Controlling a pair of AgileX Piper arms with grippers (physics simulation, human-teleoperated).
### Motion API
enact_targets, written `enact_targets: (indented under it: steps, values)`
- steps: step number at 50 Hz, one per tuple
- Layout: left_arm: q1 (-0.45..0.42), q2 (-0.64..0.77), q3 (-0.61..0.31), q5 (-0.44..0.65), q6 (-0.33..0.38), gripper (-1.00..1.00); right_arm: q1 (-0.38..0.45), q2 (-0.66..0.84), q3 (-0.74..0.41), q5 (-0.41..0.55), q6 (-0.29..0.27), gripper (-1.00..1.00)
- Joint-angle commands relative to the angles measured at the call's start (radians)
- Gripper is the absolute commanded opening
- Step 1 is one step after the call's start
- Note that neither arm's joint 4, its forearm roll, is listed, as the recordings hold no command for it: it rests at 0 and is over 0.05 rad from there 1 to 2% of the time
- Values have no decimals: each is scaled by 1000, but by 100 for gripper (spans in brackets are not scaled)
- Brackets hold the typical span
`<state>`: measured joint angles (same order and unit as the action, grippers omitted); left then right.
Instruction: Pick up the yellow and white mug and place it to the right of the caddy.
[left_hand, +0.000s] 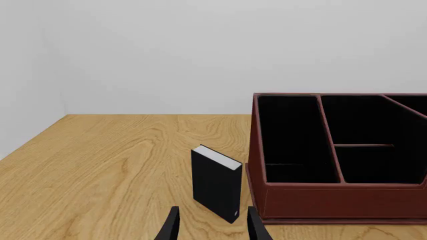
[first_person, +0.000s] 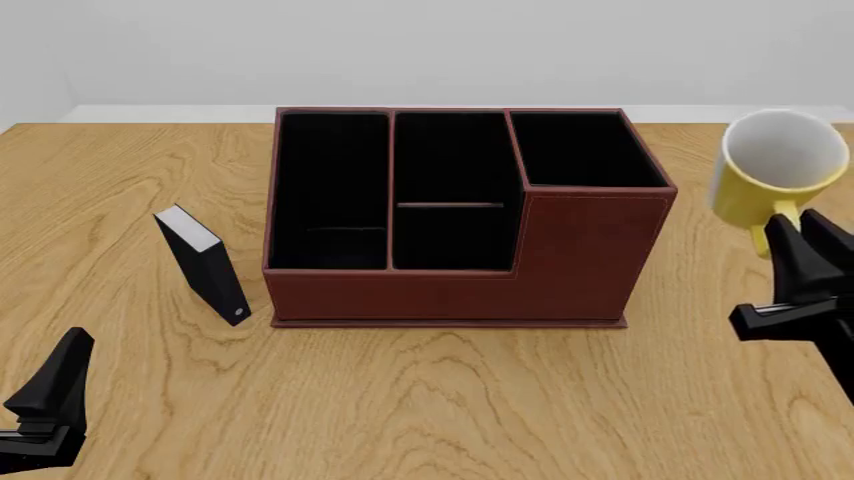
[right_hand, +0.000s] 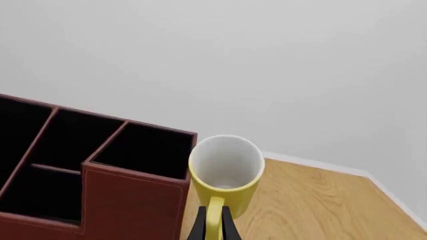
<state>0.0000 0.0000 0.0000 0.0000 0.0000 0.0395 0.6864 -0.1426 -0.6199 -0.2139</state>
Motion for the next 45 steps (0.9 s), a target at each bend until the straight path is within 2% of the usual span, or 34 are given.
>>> enact_targets:
  steps: [1,30,38,45]
  values:
    - [0,0,0,0,0,100,-11,67,26,-77,21,-100]
    - [0,0,0,0,0,100,-43,228,61,-235,38,-100]
    - [0,0,0,0,0,100,-53,316,77,-323,48,-100]
    - [0,0,0,0,0,100,-57,354,85,-360,47,-100]
